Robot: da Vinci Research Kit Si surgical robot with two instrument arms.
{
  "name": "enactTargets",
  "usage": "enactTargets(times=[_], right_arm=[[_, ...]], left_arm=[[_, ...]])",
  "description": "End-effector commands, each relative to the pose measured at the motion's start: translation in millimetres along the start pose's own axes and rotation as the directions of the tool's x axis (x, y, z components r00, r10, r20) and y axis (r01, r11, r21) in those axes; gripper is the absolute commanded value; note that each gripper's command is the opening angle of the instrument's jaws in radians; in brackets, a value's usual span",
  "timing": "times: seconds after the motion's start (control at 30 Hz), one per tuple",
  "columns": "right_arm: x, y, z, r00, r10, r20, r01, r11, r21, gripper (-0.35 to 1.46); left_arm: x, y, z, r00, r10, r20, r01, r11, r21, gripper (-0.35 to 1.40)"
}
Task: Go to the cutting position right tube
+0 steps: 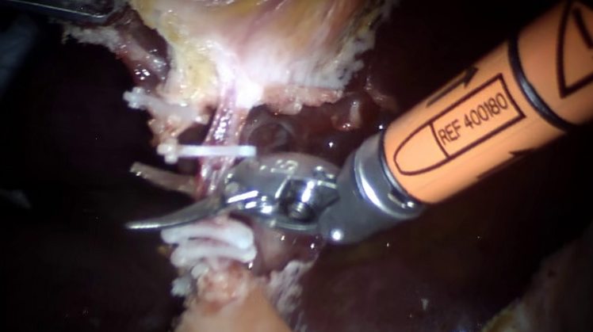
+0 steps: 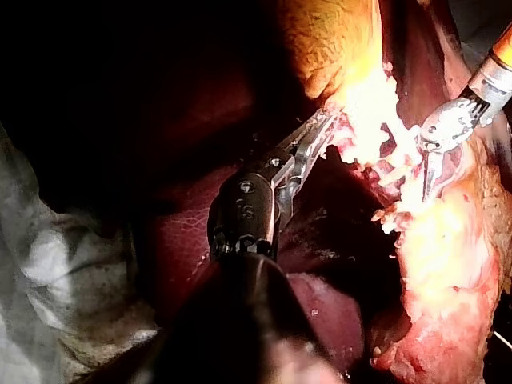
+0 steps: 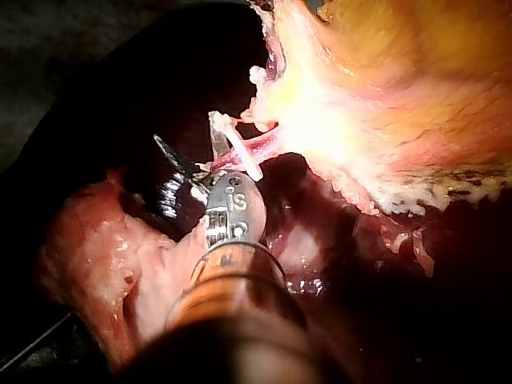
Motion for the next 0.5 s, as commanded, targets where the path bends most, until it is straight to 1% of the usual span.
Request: enactTargets(times=[0.03, 0.17, 0.3, 0.4, 0.5], right_arm=[[0.4, -0.4, -0.1, 1.0, -0.001, -0.004, 0.001, 1.0, 0.005, 1.31], [1.6, -1.8, -0.5, 1.0, 0.015, -0.027, -0.015, 1.0, 0.022, 1.31], [2.2, -2.7, -1.0, 0.999, 0.024, -0.028, -0.024, 0.999, 0.028, 1.31], [2.3, -3.1, -1.3, 0.999, 0.03, -0.03, -0.03, 0.999, 0.032, 1.31], [2.2, -3.1, -1.4, 0.999, 0.036, -0.029, -0.035, 0.999, 0.033, 1.31]], left_arm=[[0.0, 0.0, 0.0, 1.0, 0.0, 0.0, 0.0, 1.0, -0.002, -0.35], [0.0, 0.0, 0.0, 1.0, 0.001, 0.0, -0.001, 1.0, -0.002, -0.35], [0.0, 0.0, 0.0, 1.0, 0.001, 0.0, -0.001, 1.0, -0.002, -0.35], [0.0, 0.0, 0.0, 1.0, 0.001, 0.0, -0.001, 1.0, -0.002, -0.35], [0.0, 0.0, 0.0, 1.0, 0.001, 0.0, -0.001, 1.0, -0.002, -0.35]])
